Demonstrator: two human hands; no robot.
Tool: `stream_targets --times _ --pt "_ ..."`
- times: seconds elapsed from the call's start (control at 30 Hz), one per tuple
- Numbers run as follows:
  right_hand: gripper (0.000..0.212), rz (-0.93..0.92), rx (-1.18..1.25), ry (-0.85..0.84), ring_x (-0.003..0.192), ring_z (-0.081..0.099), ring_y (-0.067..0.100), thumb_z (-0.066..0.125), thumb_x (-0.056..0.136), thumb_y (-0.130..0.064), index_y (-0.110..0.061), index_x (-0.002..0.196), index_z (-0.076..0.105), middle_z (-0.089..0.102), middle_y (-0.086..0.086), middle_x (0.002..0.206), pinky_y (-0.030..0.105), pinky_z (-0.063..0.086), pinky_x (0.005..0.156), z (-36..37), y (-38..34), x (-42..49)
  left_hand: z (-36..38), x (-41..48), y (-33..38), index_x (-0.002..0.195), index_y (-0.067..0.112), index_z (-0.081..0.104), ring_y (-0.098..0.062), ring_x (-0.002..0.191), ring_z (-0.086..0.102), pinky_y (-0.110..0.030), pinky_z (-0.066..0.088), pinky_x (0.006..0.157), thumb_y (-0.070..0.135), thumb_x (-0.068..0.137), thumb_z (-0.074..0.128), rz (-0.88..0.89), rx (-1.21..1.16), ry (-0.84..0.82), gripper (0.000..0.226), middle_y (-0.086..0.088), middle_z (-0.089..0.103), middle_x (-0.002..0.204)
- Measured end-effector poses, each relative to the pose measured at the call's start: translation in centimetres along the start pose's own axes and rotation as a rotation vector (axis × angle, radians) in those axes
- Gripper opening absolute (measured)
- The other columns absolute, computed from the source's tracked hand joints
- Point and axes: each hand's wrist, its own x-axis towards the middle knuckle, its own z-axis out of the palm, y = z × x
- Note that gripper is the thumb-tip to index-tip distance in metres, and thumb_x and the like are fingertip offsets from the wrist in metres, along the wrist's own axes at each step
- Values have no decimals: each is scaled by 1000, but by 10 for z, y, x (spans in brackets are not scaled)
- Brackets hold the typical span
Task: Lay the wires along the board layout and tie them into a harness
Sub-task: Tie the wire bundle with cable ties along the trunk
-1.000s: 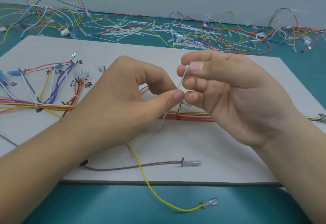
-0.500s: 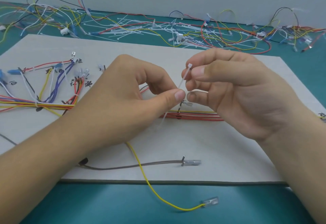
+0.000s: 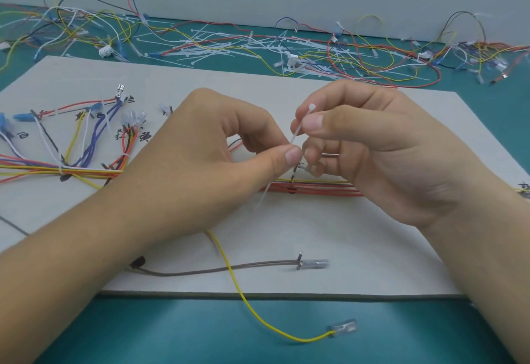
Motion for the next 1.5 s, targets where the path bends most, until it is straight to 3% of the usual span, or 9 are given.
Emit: stream_targets --times 0.17,0.37,0.53,0.67,0.87,1.03,1.13,1.33,1.5 --pt "12 -23 -22 30 57 60 17 68 85 -4 -16 80 70 72 7 84 28 48 55 1 -2 -1 1 1 -4 76 36 72 -5 79 61 -11 41 73 35 85 70 -31 24 -6 9 19 68 73" --pt "16 -45 -53 253 58 58 16 66 89 -3 -16 80 69 70 4 79 27 45 54 -3 -5 4 -4 4 -5 88 40 77 -13 99 54 -53 42 96 49 82 60 -94 289 -105 20 16 63 94" --pt "14 -163 -196 416 63 63 18 69 88 -2 -14 82 72 70 4 76 29 49 53 1 -4 7 -7 3 -3 78 41 79 -12 97 58 -51 43 95 54 77 71 -52 288 -187 16 18 65 92" --pt "11 -229 -291 452 63 67 18 70 87 1 -9 84 72 70 9 77 30 52 55 7 -2 10 -2 4 -2 76 35 80 -15 94 60 -49 43 95 36 80 85 -60 295 -180 6 15 66 91" --pt "10 -232 -535 411 62 68 25 70 85 1 -8 81 72 72 15 72 41 57 54 12 8 15 7 6 1 85 33 67 -18 103 48 -43 33 93 39 90 66 -33 544 -201 7 14 56 100" --pt "10 -240 -715 316 60 59 7 74 84 -7 -17 81 75 72 0 73 18 45 55 10 12 19 11 5 -6 92 36 56 -15 95 31 -37 23 81 46 90 47 -35 670 -227 13 14 44 104" --pt "10 -204 -781 237 64 60 12 74 86 -10 -20 82 73 72 0 76 22 44 59 9 16 19 11 5 -8 91 39 52 -13 94 27 -36 21 81 49 87 42 -45 665 -243 15 15 41 104" --pt "11 -181 -812 177 61 57 13 74 85 -12 -21 80 72 70 0 71 27 44 57 10 19 18 6 3 -1 86 37 70 -17 100 36 -35 19 80 48 77 76 8 560 -91 14 12 49 105" --pt "10 -154 -779 194 64 67 21 73 82 -11 -20 80 73 73 4 71 33 51 59 6 18 18 3 -2 11 71 41 74 -27 106 45 -42 23 82 51 71 75 130 612 -96 10 12 52 106"
